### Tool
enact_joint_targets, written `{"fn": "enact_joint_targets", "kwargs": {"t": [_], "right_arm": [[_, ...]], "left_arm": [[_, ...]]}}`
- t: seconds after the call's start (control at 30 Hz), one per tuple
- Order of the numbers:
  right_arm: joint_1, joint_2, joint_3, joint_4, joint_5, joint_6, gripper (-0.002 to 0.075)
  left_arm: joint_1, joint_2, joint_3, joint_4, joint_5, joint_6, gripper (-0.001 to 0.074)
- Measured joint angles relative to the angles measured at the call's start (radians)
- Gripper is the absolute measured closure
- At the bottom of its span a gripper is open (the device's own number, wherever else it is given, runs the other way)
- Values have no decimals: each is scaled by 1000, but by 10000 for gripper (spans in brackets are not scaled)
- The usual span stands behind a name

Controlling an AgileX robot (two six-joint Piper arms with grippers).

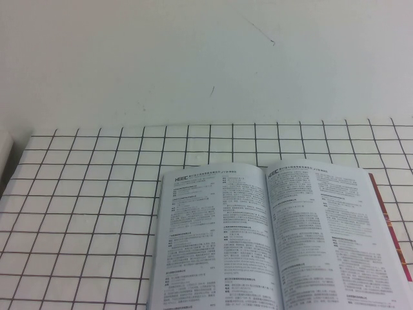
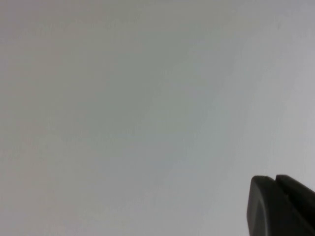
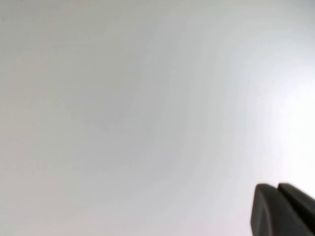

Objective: Close book
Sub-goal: 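Close the open booklet and leave it lying on the table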

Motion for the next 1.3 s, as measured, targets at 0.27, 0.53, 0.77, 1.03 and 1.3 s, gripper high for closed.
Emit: {"fn": "enact_joint_targets", "kwargs": {"t": [0.27,0.53,0.77,1.03,1.3], "right_arm": [[0,0,-273,-20,76,67,729],[0,153,-626,-27,511,108,729],[0,391,-714,-27,963,108,729],[0,577,-661,-27,1213,18,729],[66,777,-542,-11,1062,12,729]], "left_arm": [[0,-1,-193,-36,122,-42,738],[0,77,-426,-34,306,-16,738],[0,257,-504,-34,770,-23,738],[0,400,-504,-28,1152,-32,738],[0,489,-477,-186,1245,-33,738]]}}
